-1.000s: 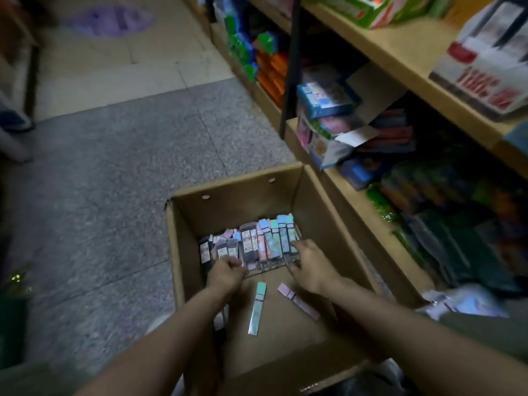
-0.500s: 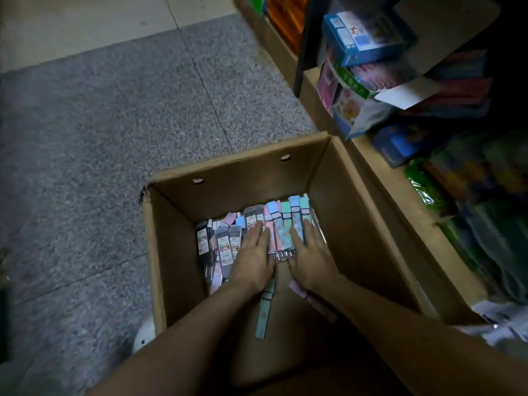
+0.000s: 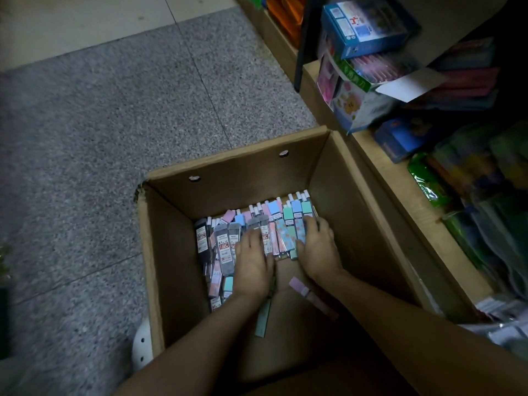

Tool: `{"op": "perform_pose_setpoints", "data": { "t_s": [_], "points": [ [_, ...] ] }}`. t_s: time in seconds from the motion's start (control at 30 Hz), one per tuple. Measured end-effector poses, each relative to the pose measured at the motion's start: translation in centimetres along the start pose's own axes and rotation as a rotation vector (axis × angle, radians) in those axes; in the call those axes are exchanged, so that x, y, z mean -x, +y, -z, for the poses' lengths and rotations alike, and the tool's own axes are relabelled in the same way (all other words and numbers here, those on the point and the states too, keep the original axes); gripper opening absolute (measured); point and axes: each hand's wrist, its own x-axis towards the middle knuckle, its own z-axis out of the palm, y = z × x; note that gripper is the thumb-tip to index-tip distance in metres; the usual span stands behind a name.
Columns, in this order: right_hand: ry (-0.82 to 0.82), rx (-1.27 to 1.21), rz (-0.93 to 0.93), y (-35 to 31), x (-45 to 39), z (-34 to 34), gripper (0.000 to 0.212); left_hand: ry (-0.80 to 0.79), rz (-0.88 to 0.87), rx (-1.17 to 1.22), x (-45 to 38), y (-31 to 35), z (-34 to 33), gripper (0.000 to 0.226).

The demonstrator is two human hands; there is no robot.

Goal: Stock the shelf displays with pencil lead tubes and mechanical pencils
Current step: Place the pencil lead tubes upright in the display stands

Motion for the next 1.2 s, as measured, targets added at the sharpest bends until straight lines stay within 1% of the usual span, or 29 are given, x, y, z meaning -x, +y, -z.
{"op": "perform_pose_setpoints", "data": {
  "t_s": [0.07, 0.17, 0.33, 0.43, 0.57, 0.63, 0.73, 0.8, 0.87, 0.93, 1.0, 1.07, 1.1, 1.13, 1.2],
  "points": [
    [0.033, -0.039, -0.026, -0.2, -0.6, -0.2, 0.053, 0.006, 0.082, -0.039, -1.0, 0.2, -0.2, 0.055],
    [0.101, -0.076, -0.051, -0.3, -0.9, -0.5, 0.049, 0.032, 0.049, -0.061, -1.7, 0.4, -0.8, 0.059],
    [0.146, -0.127, -0.091, 0.0, -0.9, -1.4, 0.047, 0.163, 0.015, 0.023, -2.0, 0.3, -1.3, 0.05],
    [0.182, -0.224, -0.133, -0.3, -0.9, -1.5, 0.052, 0.191, 0.045, 0.111, -2.3, 0.4, -1.6, 0.054],
    [0.199, -0.311, -0.17, -0.6, -0.7, -1.6, 0.059, 0.171, 0.223, 0.256, -2.9, 0.3, -1.7, 0.066],
    [0.186, -0.346, -0.19, -0.6, -0.6, -1.5, 0.061, 0.14, 0.286, 0.286, -3.2, 0.2, -1.6, 0.071],
    [0.166, -0.429, -0.199, -0.5, 0.2, -0.7, 0.068, 0.124, 0.293, 0.26, -3.2, 0.2, -1.5, 0.067],
    [0.136, -0.552, -0.198, -0.5, 1.0, 0.1, 0.073, 0.11, 0.285, 0.235, -2.9, 0.4, -1.2, 0.06],
    [0.083, -0.648, -0.187, -0.5, 1.9, 0.9, 0.083, 0.081, 0.299, 0.264, -2.4, 0.7, -0.6, 0.054],
    [0.05, -0.714, -0.174, -0.6, 2.5, 1.8, 0.088, 0.036, 0.312, 0.333, -1.9, 1.2, 0.5, 0.045],
    [0.036, -0.75, -0.161, -1.0, 3.1, 3.2, 0.086, -0.088, 0.305, 0.441, -1.3, 2.2, 2.1, 0.041],
    [0.053, -0.775, -0.113, -1.6, 3.6, 5.2, 0.082, -0.24, 0.284, 0.608, -0.9, 3.7, 4.1, 0.035],
    [0.065, -0.8, -0.082, -1.9, 3.8, 6.4, 0.081, -0.292, 0.246, 0.658, -0.9, 4.6, 5.3, 0.031],
    [0.077, -0.827, -0.053, -2.4, 4.2, 7.7, 0.08, -0.319, 0.186, 0.645, -1.1, 5.7, 6.6, 0.027],
    [0.124, -0.864, 0.016, -3.1, 5.1, 10.7, 0.076, -0.353, 0.069, 0.547, -1.5, 8.2, 9.5, 0.023]
  ]
}}
